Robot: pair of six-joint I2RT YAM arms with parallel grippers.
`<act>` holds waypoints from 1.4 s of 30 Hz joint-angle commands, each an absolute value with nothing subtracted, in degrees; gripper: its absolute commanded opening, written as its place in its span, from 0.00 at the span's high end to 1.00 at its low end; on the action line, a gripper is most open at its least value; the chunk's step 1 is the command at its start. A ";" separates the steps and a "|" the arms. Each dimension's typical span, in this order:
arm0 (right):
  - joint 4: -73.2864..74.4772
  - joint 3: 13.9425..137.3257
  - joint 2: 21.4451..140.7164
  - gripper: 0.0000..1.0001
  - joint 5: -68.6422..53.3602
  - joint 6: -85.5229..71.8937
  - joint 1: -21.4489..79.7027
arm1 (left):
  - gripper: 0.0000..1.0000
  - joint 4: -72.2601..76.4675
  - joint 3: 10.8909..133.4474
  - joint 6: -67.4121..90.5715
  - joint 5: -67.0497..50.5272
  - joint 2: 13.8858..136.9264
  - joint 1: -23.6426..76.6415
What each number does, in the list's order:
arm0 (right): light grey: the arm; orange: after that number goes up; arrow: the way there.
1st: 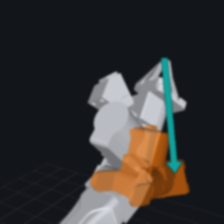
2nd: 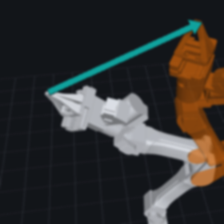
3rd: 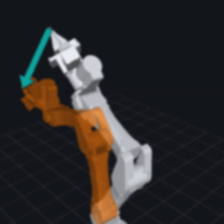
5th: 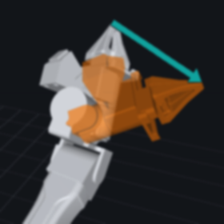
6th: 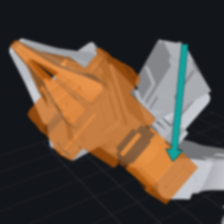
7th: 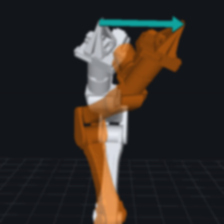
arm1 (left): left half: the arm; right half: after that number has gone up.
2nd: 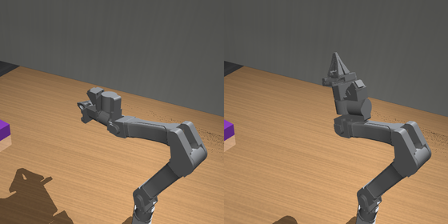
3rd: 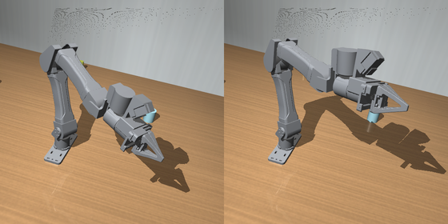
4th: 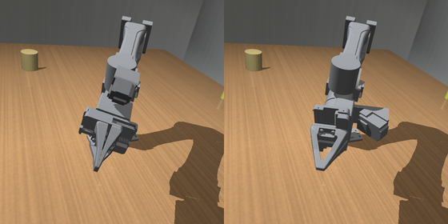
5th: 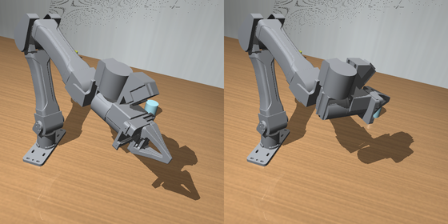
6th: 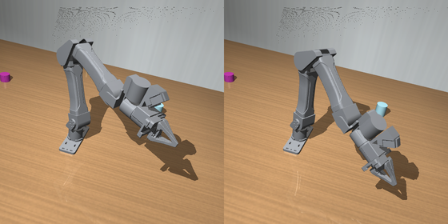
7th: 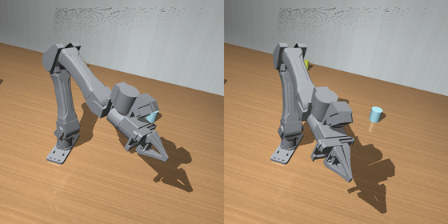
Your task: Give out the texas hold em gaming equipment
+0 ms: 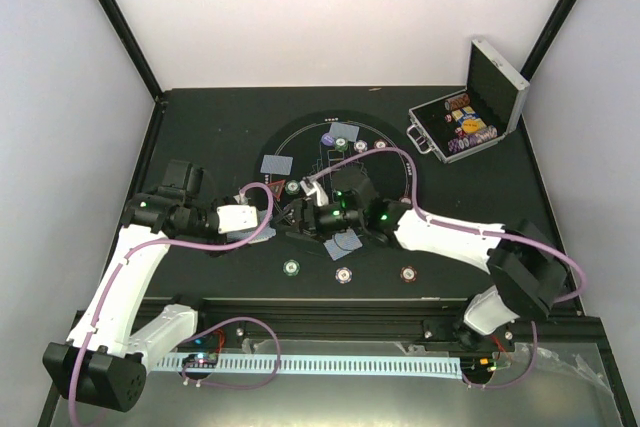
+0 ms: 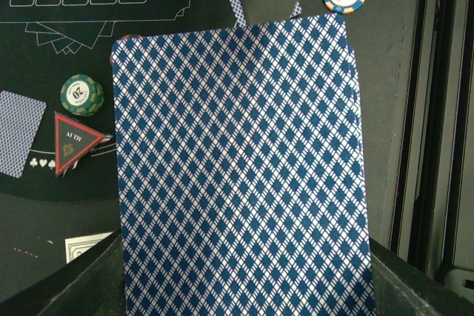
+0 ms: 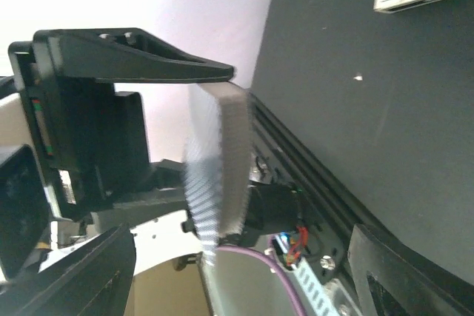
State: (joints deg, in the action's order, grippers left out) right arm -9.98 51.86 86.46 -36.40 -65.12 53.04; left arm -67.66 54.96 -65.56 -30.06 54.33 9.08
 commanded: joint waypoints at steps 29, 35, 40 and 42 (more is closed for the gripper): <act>-22.13 58.57 103.39 0.34 -40.09 -72.64 55.37 | 0.98 -68.21 57.27 -65.97 -31.90 53.53 9.30; -20.67 55.73 101.93 0.36 -39.64 -71.10 53.58 | 0.98 -68.29 57.50 -66.01 -31.50 53.53 9.23; -19.17 55.26 100.73 0.38 -39.65 -69.91 52.75 | 0.98 -68.29 57.48 -66.01 -31.15 53.61 9.30; -18.16 55.39 100.41 0.39 -39.55 -69.29 52.52 | 0.98 -68.30 57.48 -66.01 -31.06 53.61 9.31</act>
State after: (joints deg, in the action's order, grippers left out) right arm -24.10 56.77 101.06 -41.17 -71.53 54.04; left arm -67.68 54.96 -65.54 -29.93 54.37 9.15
